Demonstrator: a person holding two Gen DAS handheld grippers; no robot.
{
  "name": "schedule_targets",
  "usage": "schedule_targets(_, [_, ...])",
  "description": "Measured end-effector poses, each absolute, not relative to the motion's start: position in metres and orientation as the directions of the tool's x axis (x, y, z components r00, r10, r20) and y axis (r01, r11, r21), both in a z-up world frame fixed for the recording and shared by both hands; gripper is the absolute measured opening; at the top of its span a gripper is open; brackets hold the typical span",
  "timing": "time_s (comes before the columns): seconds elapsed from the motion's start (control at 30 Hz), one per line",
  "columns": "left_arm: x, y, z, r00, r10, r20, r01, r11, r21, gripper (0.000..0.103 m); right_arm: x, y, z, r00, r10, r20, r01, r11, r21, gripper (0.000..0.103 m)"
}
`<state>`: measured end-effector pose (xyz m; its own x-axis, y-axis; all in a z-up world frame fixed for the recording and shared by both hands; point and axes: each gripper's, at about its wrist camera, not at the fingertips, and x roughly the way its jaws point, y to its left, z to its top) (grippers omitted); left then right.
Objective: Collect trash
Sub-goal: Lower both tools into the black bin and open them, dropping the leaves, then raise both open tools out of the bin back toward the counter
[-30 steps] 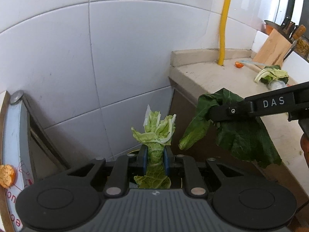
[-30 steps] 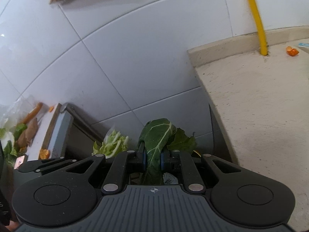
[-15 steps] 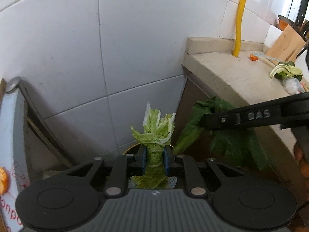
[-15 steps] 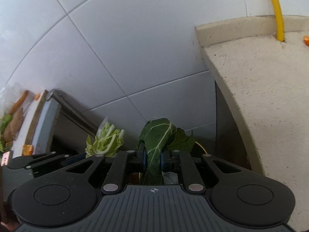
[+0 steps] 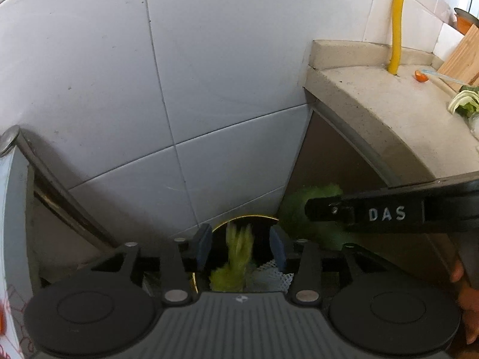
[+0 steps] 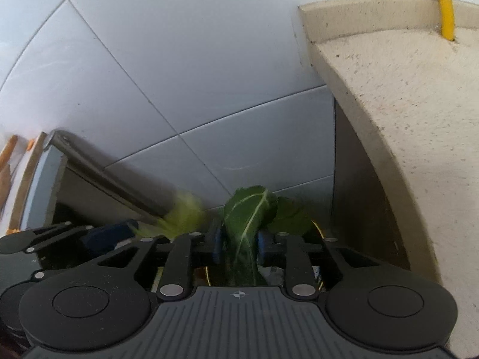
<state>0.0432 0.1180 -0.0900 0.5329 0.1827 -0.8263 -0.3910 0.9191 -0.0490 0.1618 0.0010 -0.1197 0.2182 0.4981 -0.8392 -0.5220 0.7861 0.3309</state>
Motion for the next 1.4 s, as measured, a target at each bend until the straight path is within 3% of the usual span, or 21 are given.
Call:
schedule_targets(0.2, [0.041,0.125,-0.095,0.528,0.183,-0.829,-0.413,0.909,-0.063,0.040,0.165,0.005,-0.128,0.228,0.487,-0.844,-0.512,0.797,0.322,0.047])
schedule_targets(0.83, [0.042,0.127,-0.087,0.579,0.153,-0.801,-0.385,0.917,-0.102,0.040,0.156,-0.015,-0.116,0.315,0.433,-0.845,-0.457,0.849,0.264,0.058])
schedule_targets(1.4, [0.039,0.113,-0.074,0.642,0.121,-0.757,-0.303,0.947,-0.106,0.041,0.129,-0.023,-0.075,0.552,0.381,-0.742,-0.455,0.883,0.115,0.073])
